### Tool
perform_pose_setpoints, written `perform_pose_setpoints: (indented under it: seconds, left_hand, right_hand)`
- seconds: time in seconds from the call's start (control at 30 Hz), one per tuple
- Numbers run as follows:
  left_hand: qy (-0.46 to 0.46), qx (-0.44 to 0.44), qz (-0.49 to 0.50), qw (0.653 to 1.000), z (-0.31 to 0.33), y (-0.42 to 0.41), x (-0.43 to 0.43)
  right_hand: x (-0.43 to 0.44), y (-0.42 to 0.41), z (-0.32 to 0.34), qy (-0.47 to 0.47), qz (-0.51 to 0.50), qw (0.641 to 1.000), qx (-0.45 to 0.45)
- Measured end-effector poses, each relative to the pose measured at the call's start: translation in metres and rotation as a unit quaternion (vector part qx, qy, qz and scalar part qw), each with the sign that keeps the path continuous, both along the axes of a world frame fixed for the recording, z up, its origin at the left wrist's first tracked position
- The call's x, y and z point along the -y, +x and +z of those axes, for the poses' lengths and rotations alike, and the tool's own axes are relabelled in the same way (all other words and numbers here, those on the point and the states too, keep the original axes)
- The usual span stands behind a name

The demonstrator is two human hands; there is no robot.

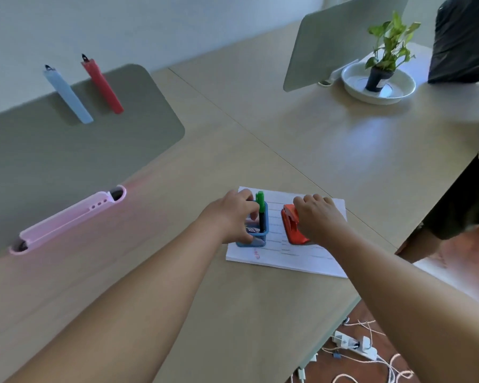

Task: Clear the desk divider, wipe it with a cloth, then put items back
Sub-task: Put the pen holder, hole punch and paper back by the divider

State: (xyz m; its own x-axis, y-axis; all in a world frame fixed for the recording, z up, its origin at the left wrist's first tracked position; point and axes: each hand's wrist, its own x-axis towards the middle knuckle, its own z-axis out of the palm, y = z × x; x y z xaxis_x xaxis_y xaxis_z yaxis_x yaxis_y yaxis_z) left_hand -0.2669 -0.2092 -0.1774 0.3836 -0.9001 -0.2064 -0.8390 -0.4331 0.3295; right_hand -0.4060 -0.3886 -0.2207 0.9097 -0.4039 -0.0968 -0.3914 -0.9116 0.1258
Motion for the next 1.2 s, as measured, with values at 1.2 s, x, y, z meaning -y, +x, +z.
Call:
perform_pose_setpoints:
  seconds: [1.2]
  left_hand:
    - [0.045, 0.045, 0.415, 0.908, -0.018, 0.191, -0.456]
  right_hand:
    - [-0.251, 0.342, -0.04, 0.036, 0.264, 0.964, 0.025]
